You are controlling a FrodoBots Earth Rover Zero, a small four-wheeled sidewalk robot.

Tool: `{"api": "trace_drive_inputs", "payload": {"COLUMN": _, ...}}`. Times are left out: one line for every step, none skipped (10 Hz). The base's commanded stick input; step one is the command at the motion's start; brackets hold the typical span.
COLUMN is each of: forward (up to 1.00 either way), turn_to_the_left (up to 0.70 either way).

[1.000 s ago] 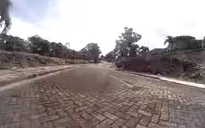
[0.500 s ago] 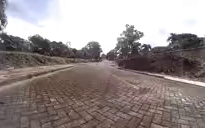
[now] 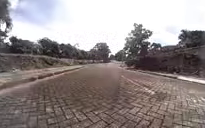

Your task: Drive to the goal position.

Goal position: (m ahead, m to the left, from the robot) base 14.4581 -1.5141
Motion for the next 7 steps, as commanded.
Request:
{"api": "trace_drive_inputs", "payload": {"forward": 0.70, "turn_to_the_left": 0.00}}
{"api": "trace_drive_inputs", "payload": {"forward": 0.70, "turn_to_the_left": 0.00}}
{"api": "trace_drive_inputs", "payload": {"forward": 0.70, "turn_to_the_left": 0.00}}
{"api": "trace_drive_inputs", "payload": {"forward": 0.70, "turn_to_the_left": 0.00}}
{"api": "trace_drive_inputs", "payload": {"forward": 0.70, "turn_to_the_left": 0.00}}
{"api": "trace_drive_inputs", "payload": {"forward": 0.70, "turn_to_the_left": 0.00}}
{"api": "trace_drive_inputs", "payload": {"forward": 0.70, "turn_to_the_left": 0.00}}
